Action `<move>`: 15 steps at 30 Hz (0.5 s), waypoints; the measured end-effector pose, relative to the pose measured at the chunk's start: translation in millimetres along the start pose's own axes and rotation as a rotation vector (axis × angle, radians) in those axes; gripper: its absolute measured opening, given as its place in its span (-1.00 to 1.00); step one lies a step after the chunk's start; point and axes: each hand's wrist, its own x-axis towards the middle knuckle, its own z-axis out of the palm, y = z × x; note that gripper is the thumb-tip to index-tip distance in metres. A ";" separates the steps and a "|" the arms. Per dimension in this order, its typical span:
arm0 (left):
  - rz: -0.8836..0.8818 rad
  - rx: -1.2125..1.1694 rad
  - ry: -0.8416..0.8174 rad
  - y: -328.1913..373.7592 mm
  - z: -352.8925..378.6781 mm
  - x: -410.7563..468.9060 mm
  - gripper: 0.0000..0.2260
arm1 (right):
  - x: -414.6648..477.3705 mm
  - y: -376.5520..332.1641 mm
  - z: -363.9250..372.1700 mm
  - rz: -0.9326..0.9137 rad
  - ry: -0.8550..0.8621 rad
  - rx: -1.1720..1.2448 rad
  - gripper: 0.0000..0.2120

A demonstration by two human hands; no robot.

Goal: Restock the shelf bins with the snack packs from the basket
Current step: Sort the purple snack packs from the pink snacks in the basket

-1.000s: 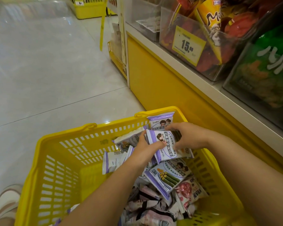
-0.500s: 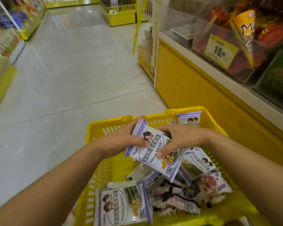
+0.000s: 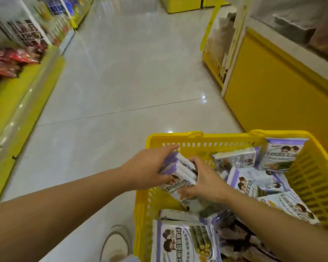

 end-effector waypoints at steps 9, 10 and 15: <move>0.092 0.730 -0.215 -3.6 52.3 31.5 -0.59 | 20.6 39.1 14.2 -0.033 -0.015 -0.845 -0.25; 0.084 0.749 -0.259 -4.1 53.9 33.9 -0.58 | 21.7 40.4 18.6 -0.034 -0.044 -0.880 -0.20; 0.084 0.679 -0.454 -3.1 62.2 45.5 -0.41 | 26.4 43.9 0.1 0.022 -0.365 -0.660 -0.06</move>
